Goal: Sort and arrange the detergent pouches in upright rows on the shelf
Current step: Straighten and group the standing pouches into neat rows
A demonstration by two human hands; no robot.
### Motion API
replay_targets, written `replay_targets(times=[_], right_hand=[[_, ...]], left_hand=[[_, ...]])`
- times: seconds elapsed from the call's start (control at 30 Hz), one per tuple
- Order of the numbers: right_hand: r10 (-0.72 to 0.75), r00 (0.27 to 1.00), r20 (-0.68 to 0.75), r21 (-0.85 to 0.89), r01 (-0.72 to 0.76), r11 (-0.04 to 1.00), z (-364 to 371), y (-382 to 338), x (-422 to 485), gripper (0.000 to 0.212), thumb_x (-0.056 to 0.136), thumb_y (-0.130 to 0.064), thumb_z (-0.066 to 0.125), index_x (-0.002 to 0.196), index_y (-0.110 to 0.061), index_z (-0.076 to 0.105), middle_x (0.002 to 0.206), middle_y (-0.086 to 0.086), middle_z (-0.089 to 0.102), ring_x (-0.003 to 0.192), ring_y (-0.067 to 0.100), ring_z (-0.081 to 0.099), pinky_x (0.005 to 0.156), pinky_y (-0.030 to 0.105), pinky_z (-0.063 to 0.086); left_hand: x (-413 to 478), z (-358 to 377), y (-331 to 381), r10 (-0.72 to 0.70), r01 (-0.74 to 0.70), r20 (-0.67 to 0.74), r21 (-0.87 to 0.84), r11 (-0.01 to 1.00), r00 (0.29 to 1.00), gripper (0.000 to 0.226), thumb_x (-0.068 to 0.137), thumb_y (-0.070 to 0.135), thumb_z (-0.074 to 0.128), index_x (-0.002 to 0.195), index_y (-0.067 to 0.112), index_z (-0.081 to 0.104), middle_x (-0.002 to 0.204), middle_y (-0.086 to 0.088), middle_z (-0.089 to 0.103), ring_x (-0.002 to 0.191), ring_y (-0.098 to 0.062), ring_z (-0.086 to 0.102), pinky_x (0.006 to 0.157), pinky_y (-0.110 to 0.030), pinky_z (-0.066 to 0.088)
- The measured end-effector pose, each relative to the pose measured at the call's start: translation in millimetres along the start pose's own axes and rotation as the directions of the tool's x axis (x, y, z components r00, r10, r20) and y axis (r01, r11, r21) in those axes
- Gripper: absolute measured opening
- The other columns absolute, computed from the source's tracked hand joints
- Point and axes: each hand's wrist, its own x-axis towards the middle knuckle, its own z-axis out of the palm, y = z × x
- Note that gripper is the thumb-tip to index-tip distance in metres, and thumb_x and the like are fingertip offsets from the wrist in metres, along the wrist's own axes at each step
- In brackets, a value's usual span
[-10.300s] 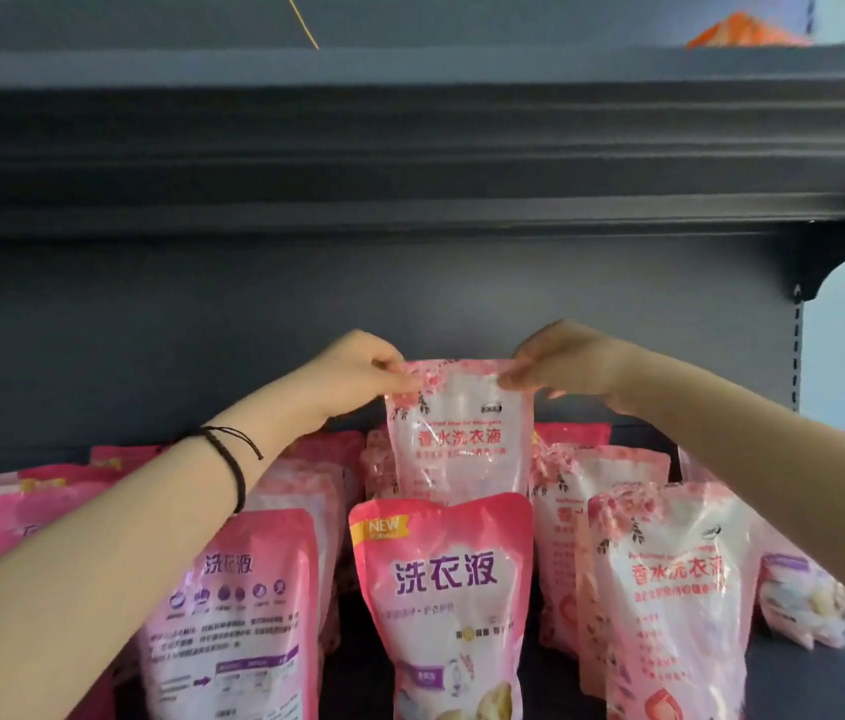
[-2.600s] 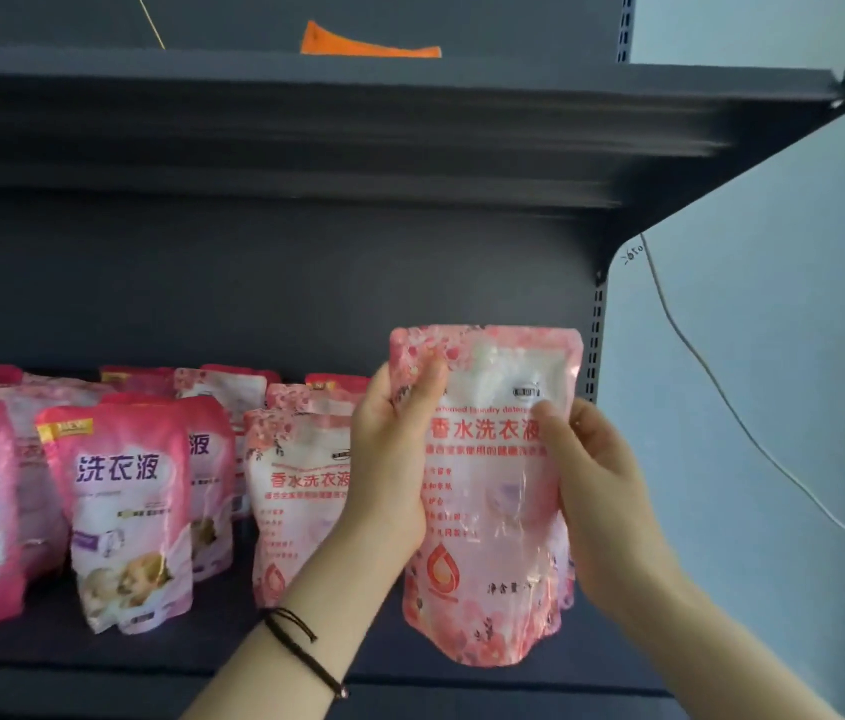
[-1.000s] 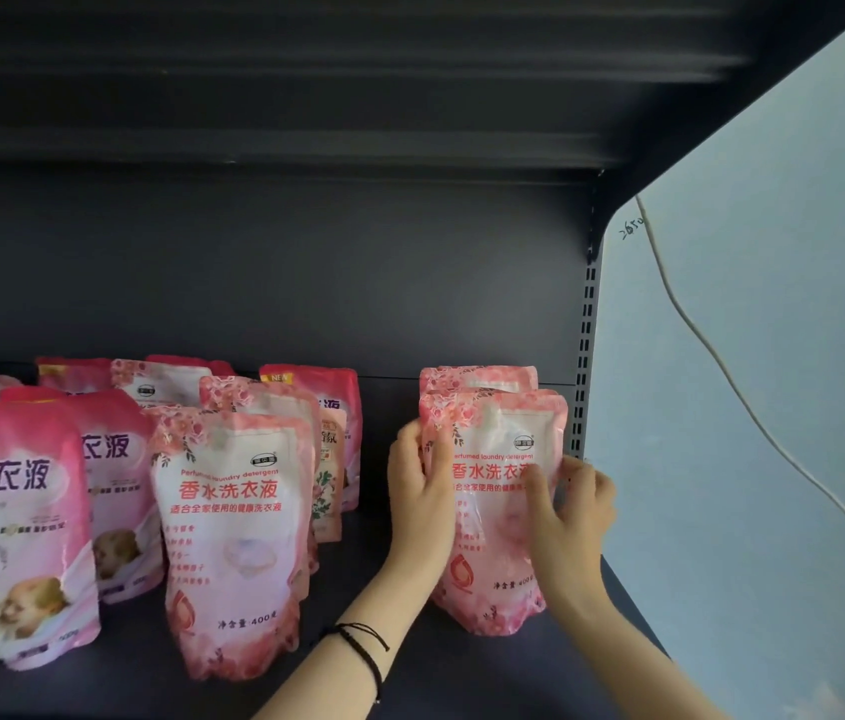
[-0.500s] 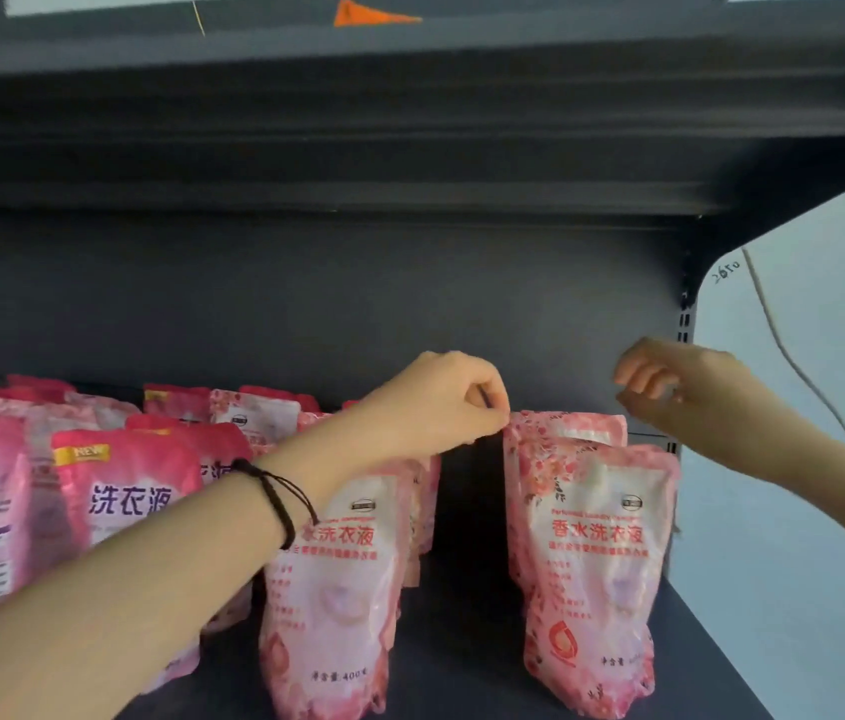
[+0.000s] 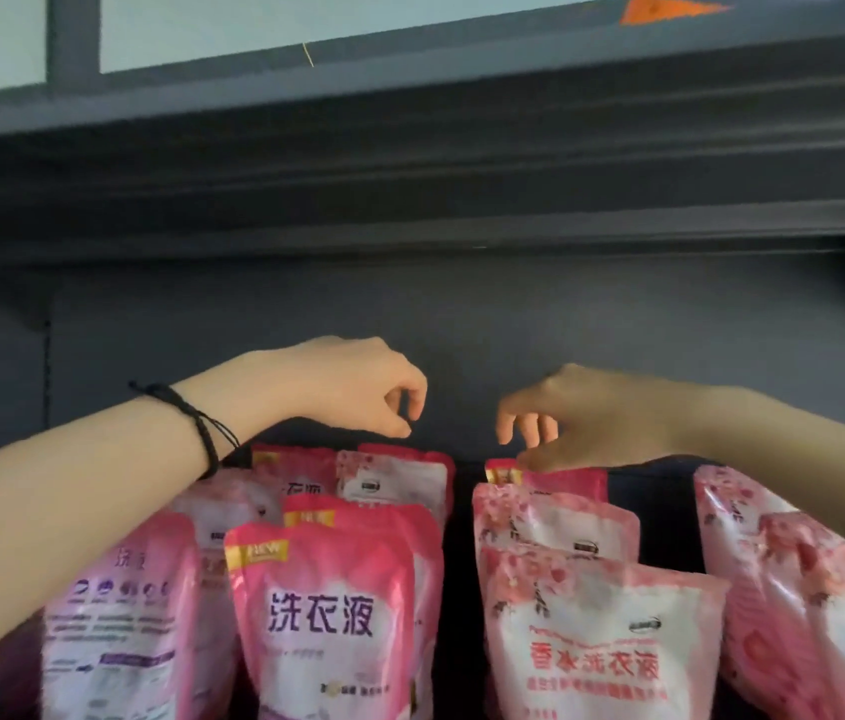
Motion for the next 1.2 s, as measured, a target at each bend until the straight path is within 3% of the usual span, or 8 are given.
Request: replay_targets(times=[0.43,0.63,0.7,0.8,0.9,1.0,1.1,1.2], right_hand=[[0.212,0.944,0.254,-0.224,-0.155,0.962,58,-19,139,0.04,0.086,-0.045,0.062,0.118,-0.022,0.063,0.116,-0.004,0.066,0.107,0.02,0.059,0.085,0.036,0.052],[0.3,0.922,0.245,-0.042,-0.299,0.953,63,-20,143,0.025,0.089,-0.031,0.064,0.108,-0.016,0.068,0.112,-0.001,0.068,0.105,0.018,0.061,0.091,0.037,0.051],[0.332,0.92,0.21,0.069,-0.352,0.933,50,-16,142,0.011,0.09,-0.025,0.063,0.094,-0.016,0.068,0.101,0.002,0.07,0.097,0.018,0.063,0.087,0.032,0.051],[0.421,0.905,0.059,0.399,-0.408,0.821,16,-3,134,0.016,0.092,-0.018,0.06,0.076,-0.021,0.059,0.082,0.002,0.067,0.081,0.015,0.063,0.076,0.029,0.047],[0.522,0.851,-0.054,0.862,-0.224,0.455,-4,1,123,0.016,0.095,-0.017,0.055,0.08,-0.021,0.053,0.074,-0.005,0.068,0.073,0.011,0.067,0.069,0.029,0.049],[0.653,0.743,-0.148,0.988,0.084,0.129,-9,-9,124,0.02,0.098,-0.012,0.051,0.079,-0.018,0.048,0.071,0.002,0.063,0.054,0.011,0.066,0.052,0.027,0.052],[0.78,0.593,-0.201,0.971,0.226,0.079,-20,-23,126,0.022,0.098,-0.007,0.049,0.077,-0.013,0.047,0.07,0.005,0.058,0.041,0.009,0.06,0.04,0.022,0.049],[0.837,0.503,-0.215,0.96,0.266,0.087,-33,-28,113,0.015,0.098,-0.01,0.05,0.083,-0.012,0.05,0.075,0.005,0.061,0.055,0.014,0.063,0.047,0.027,0.054]], left_hand=[[52,86,-90,0.051,-0.065,0.218,0.055,0.996,0.975,0.045,0.083,0.046,0.066,0.125,0.033,0.055,0.119,0.007,0.061,0.103,-0.017,0.057,0.074,-0.028,0.041],[61,107,-95,0.063,-0.05,0.126,-0.101,0.994,0.99,0.006,0.085,0.024,0.064,0.09,0.027,0.061,0.071,0.018,0.054,0.079,-0.009,0.052,0.07,-0.027,0.041],[60,100,-104,0.061,-0.043,0.071,-0.237,0.971,0.996,0.002,0.088,0.02,0.065,0.089,0.022,0.064,0.074,0.016,0.063,0.077,-0.009,0.056,0.071,-0.027,0.043],[55,77,-118,-0.044,-0.019,-0.081,-0.647,0.762,0.996,0.007,0.091,0.015,0.065,0.092,0.009,0.066,0.087,-0.004,0.069,0.073,-0.01,0.059,0.068,-0.022,0.046],[54,56,-115,-0.288,-0.065,-0.13,-0.972,0.225,0.949,0.012,0.089,0.019,0.066,0.097,0.009,0.067,0.088,-0.001,0.069,0.078,-0.01,0.063,0.065,-0.021,0.05],[56,41,-95,-0.355,-0.171,-0.073,-0.953,-0.251,0.932,0.019,0.086,0.019,0.068,0.102,0.009,0.067,0.09,-0.003,0.073,0.077,-0.014,0.07,0.062,-0.027,0.056],[58,34,-76,-0.413,-0.221,-0.05,-0.9,-0.377,0.909,0.028,0.084,0.019,0.071,0.109,0.008,0.066,0.098,-0.007,0.073,0.085,-0.02,0.072,0.071,-0.032,0.058],[52,32,-63,-0.371,-0.227,-0.077,-0.896,-0.381,0.925,0.027,0.084,0.021,0.071,0.108,0.009,0.067,0.101,-0.008,0.074,0.089,-0.022,0.072,0.069,-0.032,0.058]])
